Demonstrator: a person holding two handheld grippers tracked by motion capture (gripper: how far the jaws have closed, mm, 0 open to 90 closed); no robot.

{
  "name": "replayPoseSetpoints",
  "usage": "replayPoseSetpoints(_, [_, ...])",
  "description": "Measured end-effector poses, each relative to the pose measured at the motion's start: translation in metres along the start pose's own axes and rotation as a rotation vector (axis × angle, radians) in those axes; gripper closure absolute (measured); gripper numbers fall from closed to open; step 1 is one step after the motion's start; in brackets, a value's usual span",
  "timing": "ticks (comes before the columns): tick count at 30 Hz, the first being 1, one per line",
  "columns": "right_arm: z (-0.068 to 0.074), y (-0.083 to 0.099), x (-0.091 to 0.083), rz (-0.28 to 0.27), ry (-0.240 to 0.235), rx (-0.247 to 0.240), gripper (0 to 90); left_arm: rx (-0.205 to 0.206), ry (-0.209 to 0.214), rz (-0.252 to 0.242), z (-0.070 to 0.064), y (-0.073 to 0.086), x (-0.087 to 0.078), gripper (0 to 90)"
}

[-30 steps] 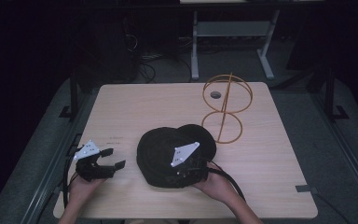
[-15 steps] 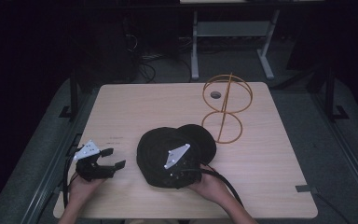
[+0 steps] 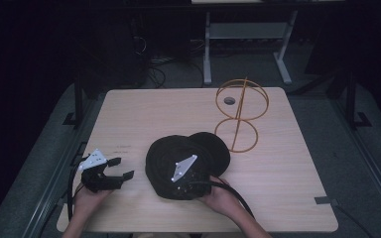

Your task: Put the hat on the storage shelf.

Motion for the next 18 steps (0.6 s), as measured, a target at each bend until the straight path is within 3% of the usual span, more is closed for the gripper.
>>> replayPoseSetpoints(8, [-0.005, -0.006, -0.024, -0.049, 0.019, -0.006, 76.9, 0.001, 0.016, -0.013, -0.002, -0.002, 0.000, 21.0])
replayPoseSetpoints(12, [-0.008, -0.011, -0.037, -0.085, 0.014, 0.023, 76.3, -0.007, 0.037, -0.028, -0.007, -0.004, 0.000, 21.0])
replayPoseSetpoints(15, [-0.015, -0.019, -0.058, -0.137, 0.010, 0.059, 76.1, 0.005, 0.056, -0.044, -0.014, -0.007, -0.001, 21.1])
replayPoseSetpoints(18, [-0.017, -0.022, -0.065, -0.149, 0.004, 0.069, 76.0, 0.008, 0.079, -0.057, -0.022, -0.011, 0.001, 21.1])
Point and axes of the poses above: each handheld gripper's, and its own axes: x roughly forward along the jaws, y roughly out of its underside, z roughly to its left, the point moved 7 cm from there along x, roughly forward along the jaws, and after that the axes turned 4 degrees about y, right-handed, at the moved point
